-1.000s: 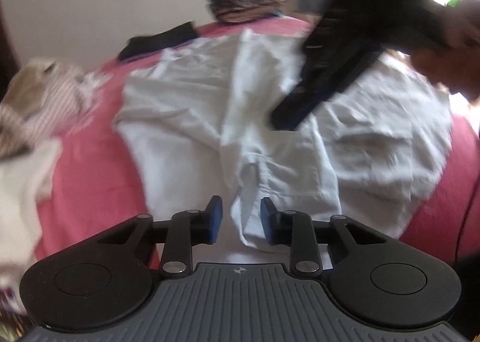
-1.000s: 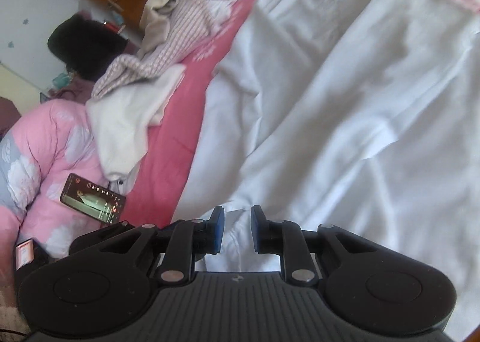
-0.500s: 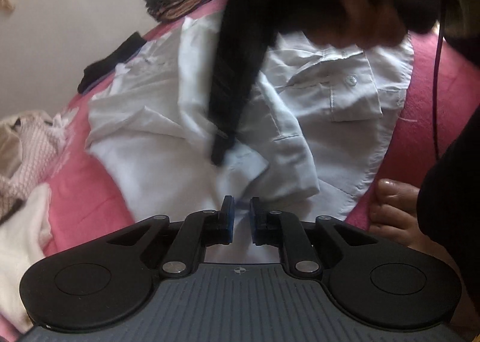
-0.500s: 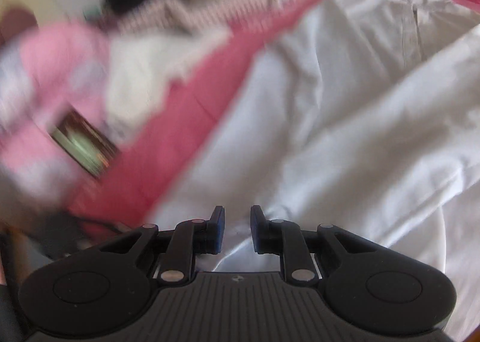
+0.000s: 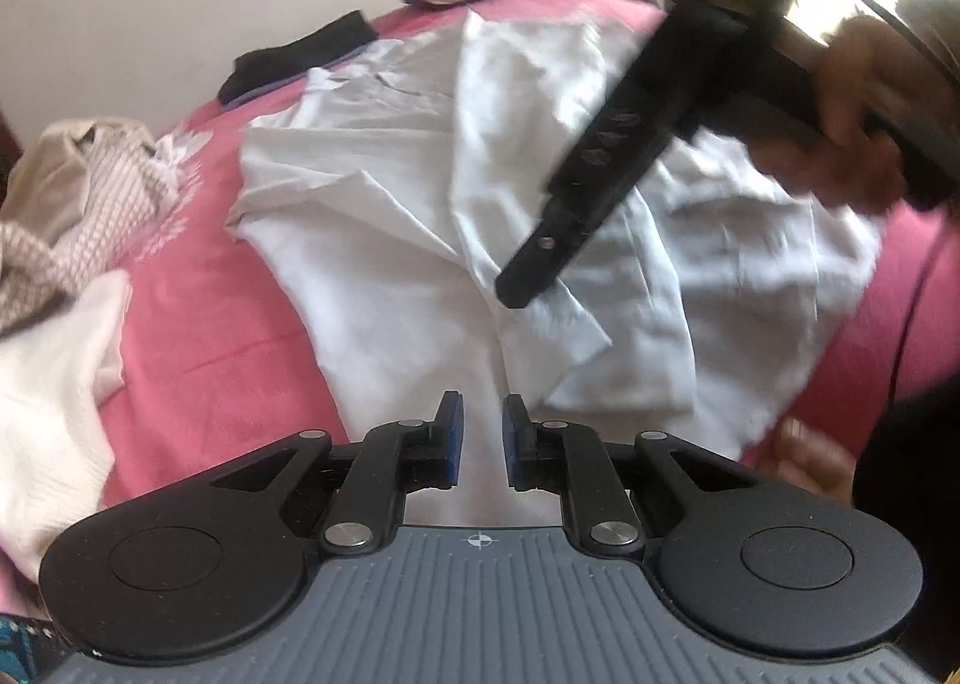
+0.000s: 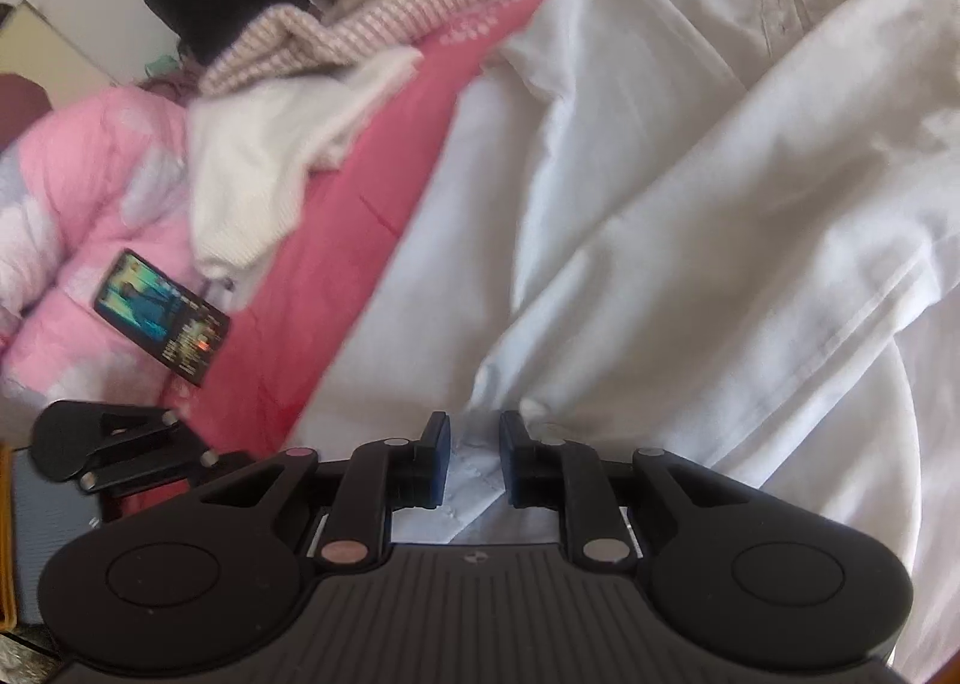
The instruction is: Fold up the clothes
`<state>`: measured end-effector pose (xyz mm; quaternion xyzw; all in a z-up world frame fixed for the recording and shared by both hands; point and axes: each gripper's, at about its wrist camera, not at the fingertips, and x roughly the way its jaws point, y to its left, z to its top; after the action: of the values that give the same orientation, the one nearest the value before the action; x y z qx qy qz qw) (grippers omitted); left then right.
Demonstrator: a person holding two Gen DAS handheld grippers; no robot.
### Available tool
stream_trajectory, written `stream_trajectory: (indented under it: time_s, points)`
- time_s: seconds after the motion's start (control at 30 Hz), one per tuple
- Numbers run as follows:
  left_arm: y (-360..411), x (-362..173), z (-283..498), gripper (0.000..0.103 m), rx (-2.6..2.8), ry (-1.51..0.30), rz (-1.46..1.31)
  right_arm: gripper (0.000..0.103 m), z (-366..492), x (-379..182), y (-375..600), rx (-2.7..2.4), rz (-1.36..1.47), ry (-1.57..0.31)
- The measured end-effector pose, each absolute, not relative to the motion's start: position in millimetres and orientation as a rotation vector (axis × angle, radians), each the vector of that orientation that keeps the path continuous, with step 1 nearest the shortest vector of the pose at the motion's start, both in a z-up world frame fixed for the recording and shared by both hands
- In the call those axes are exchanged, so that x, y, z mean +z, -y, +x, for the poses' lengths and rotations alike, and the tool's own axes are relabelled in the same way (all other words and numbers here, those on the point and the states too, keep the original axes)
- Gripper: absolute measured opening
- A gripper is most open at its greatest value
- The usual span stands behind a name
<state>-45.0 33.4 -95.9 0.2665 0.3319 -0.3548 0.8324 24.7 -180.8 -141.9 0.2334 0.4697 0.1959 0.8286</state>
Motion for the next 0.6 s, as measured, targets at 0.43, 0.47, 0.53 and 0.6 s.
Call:
stream_trajectory:
  time_s: [0.43, 0.47, 0.53, 0.6]
  points:
    - [10, -63, 124, 0.045, -0.653, -0.696, 0.115, 0.02, 51, -71, 301, 0.183, 0.539, -0.823]
    - [18, -61, 143, 0.052, -0.646, -0.684, 0.086, 0.02, 62, -65, 314, 0.153, 0.534, -0.814]
    - [35, -60, 184, 0.055, -0.631, -0.684, 0.013, 0.021, 86, -57, 340, 0.09, 0.537, -0.789]
    - [50, -62, 227, 0.055, -0.631, -0.715, -0.079, 0.025, 114, -53, 364, 0.051, 0.569, -0.772]
